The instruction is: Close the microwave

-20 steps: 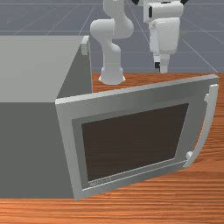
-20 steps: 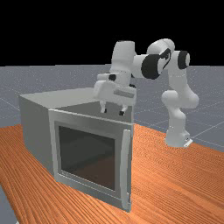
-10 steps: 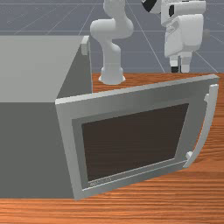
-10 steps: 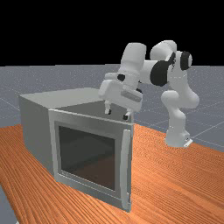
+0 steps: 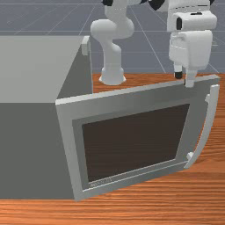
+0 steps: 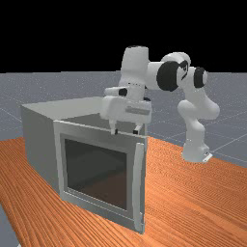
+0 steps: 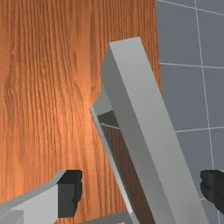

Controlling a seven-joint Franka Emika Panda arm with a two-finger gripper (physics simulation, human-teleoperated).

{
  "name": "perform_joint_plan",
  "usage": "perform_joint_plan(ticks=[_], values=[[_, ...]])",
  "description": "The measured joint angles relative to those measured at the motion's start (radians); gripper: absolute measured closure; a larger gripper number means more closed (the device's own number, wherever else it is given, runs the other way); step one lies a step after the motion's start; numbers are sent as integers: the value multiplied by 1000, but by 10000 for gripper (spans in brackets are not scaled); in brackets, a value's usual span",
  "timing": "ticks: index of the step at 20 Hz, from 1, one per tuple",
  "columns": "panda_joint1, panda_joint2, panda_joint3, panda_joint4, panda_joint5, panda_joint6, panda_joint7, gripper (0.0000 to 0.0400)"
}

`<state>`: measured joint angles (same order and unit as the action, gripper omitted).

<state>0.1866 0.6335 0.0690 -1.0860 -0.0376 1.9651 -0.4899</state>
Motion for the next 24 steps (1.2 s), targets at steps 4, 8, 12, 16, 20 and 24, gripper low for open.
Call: perform_joint_plan(ticks=[4,8,12,16,20,24], values=[[2,-80,-4,-231,-19,264,6,0],[-3,-49,1,-210,-8,259,0,0],[-9,-29,7,-176,4,248,-6,0],[-13,-18,11,-160,12,260,-10,0],[-8,-189,5,-474,-12,464,20,0],[3,-375,-16,-781,-84,660,99,0]])
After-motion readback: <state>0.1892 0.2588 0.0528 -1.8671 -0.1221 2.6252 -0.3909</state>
